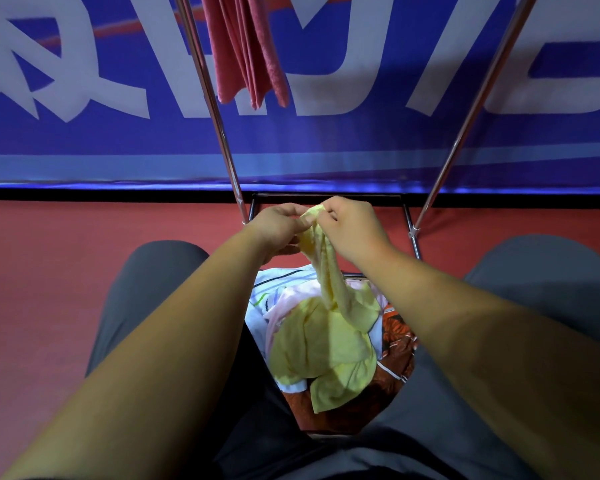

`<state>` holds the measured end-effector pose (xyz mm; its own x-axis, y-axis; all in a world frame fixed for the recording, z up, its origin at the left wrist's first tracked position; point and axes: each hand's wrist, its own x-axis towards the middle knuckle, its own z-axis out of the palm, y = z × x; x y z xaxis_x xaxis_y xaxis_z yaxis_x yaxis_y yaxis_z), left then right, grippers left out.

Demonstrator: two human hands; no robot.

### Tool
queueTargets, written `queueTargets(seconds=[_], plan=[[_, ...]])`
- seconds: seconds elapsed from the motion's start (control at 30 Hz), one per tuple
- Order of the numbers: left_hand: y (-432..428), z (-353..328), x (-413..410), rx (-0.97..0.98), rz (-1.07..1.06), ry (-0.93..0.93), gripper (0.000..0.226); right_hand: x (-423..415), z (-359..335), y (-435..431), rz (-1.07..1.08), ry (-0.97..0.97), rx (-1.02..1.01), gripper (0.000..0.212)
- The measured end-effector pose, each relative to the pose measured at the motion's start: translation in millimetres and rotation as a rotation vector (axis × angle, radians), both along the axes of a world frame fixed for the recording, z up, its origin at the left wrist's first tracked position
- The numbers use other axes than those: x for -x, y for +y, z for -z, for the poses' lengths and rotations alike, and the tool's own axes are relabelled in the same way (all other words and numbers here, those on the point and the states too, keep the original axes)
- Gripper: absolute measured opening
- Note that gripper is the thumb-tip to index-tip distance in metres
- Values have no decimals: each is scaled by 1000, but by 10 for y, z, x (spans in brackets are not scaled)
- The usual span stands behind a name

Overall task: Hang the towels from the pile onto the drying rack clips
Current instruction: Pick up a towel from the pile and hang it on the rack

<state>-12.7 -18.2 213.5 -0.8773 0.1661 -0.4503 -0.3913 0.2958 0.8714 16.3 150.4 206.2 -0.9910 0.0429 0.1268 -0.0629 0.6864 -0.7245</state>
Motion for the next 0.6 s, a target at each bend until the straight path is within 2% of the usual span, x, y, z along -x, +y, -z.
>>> queueTargets(seconds=[0.13, 0.23, 0.3, 0.43, 0.6], plan=[[-42, 52, 22, 406, 185, 256, 21, 22, -115, 24, 95, 22, 106, 17], [-74, 120, 102, 519, 158, 325, 29, 14, -263, 72, 172, 64, 182, 16], [-66, 22, 110, 470, 99, 385, 25, 17, -357, 127, 217, 104, 207, 17], [-74, -244, 125, 219, -84, 432, 30, 69, -579, 236, 249, 204, 222, 20], [-118, -779, 160, -33, -154, 501, 19, 162, -977, 369, 239, 352, 183, 21]])
